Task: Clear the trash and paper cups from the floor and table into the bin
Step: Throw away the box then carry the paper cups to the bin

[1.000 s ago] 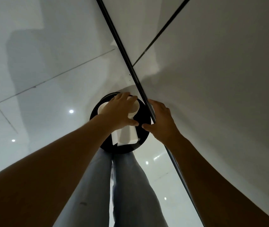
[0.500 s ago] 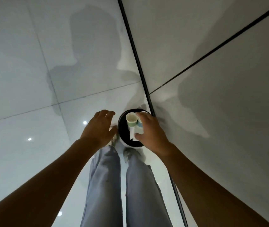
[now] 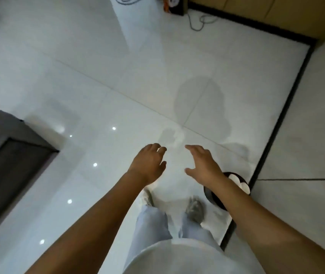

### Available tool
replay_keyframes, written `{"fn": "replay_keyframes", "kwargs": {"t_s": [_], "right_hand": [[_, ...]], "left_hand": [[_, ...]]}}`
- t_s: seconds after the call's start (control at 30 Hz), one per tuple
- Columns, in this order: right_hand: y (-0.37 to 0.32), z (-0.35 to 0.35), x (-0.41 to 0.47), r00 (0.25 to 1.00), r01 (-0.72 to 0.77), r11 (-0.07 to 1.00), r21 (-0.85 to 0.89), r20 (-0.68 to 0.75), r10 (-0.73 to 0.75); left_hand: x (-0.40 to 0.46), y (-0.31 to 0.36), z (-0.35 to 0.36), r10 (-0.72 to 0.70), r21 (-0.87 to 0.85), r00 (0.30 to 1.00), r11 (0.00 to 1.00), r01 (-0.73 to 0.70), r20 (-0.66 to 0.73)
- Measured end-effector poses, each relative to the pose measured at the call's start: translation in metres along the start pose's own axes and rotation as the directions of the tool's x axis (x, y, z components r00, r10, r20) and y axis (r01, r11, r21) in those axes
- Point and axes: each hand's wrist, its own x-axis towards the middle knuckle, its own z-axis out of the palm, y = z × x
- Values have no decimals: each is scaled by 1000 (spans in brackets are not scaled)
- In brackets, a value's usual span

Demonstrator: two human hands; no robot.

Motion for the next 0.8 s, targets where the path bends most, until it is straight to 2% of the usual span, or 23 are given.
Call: {"fn": "replay_keyframes", "kwargs": {"t_s": [0.2,0.27,0.37,0.5,0.6,0.8], "right_hand": [[-160,43,6,940,317,929,-190,196,-280],[-219,68,8,899,411,884,-222,261,-352],[-308,118,11,825,537,810,-234,347,-447],[-414,189,5,747,632,748,-202,416,-519],[-483,239,-4,699,682,708,-183,451,-556],[-589,311,-9,601,771,608,-189,532,-597]], "left_hand": [[-137,-105,-14,-298,-90,952,952,292,-63],[-183,-146,-15,-406,-150,910,908,390,-88],[-252,-212,-12,-574,-270,809,805,529,-126],[-343,-293,0,-710,-370,693,682,631,-128],[-403,-346,10,-768,-411,631,613,675,-111],[-480,-430,27,-866,-515,493,460,723,-81]]}}
